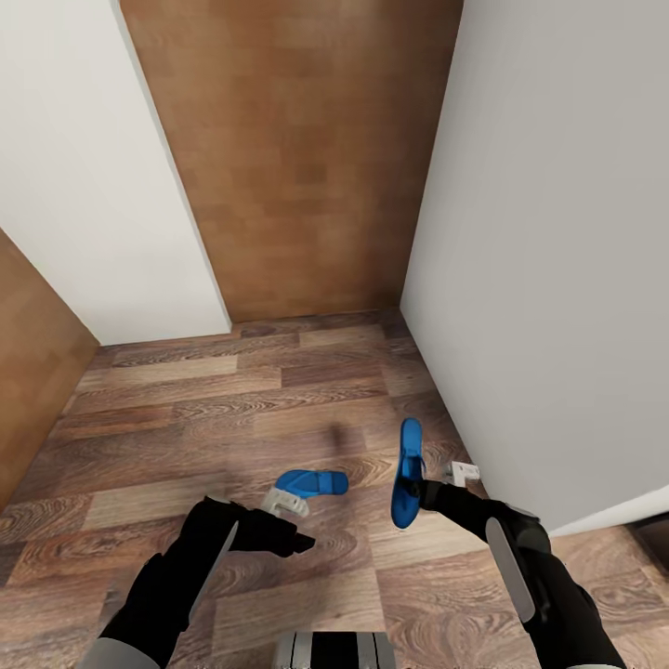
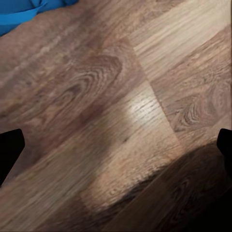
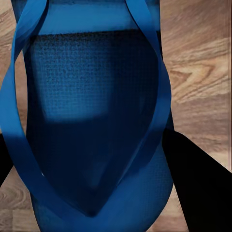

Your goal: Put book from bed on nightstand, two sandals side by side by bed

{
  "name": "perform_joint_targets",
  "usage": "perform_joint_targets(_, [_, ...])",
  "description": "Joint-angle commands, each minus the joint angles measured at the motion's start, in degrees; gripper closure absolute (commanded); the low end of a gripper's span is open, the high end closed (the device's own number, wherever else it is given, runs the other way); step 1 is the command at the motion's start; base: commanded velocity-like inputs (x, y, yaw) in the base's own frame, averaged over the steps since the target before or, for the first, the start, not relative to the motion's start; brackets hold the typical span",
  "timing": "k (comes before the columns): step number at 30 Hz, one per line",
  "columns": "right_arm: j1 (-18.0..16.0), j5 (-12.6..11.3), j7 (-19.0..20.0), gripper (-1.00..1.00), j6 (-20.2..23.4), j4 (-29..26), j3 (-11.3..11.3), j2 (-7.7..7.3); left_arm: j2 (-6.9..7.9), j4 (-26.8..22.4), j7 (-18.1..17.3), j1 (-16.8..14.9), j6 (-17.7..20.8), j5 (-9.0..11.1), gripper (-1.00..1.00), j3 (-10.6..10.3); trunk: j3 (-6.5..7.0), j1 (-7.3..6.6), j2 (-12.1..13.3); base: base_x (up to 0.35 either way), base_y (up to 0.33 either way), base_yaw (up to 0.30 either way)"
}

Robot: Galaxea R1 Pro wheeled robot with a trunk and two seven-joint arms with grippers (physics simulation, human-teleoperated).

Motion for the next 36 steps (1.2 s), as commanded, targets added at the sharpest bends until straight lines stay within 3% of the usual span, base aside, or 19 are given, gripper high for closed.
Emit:
perform_joint_targets(1, [-0.02,-0.32,0.25,1.00,0.37,-0.70,-0.17,-0.04,0.01,-0.06,-0.52,-0.02,0.14,-0.39,-1.00,0.11,-0.27,0.01,-0.03,0.000,0.000,0.000])
perform_joint_targets(7, [-0.02,-0.70,1.28,1.00,0.47,-3.21,-0.43,-0.51,0.14,-0.06,-0.55,-0.02,0.13,-0.06,-1.00,0.22,-1.60,0.17,-0.11,0.000,0.000,0.000])
perform_joint_targets(10, [-0.02,-0.73,5.01,1.00,0.54,-3.97,-0.49,-0.68,0.16,-0.06,-0.55,-0.02,0.13,-0.06,-1.00,0.23,-2.27,0.24,-0.15,0.000,0.000,0.000])
perform_joint_targets(12, [-0.02,-0.74,9.51,1.00,1.00,-5.54,-0.48,-2.14,0.16,-0.06,-0.55,-0.02,0.13,-0.10,-1.00,0.19,-2.71,0.30,-0.18,0.000,0.000,0.000])
perform_joint_targets(16, [-0.02,-0.72,11.93,1.00,3.12,-6.37,-0.43,-3.82,0.16,-0.06,-0.42,-0.02,0.10,-0.14,-1.00,0.19,-3.37,0.37,-0.22,0.000,0.000,0.000])
perform_joint_targets(24, [-0.02,-0.66,12.19,1.00,3.77,-6.47,-0.47,-4.07,0.16,-0.08,-0.13,-0.02,-3.39,-0.29,-1.00,0.08,-3.37,0.37,-0.22,0.007,0.000,0.000])
perform_joint_targets(36, [-0.02,-0.65,12.20,1.00,3.74,-6.47,-0.39,-4.08,0.25,-0.06,-0.11,-0.02,-3.82,-0.36,-1.00,0.06,-3.37,0.37,-0.22,0.117,0.000,0.000])
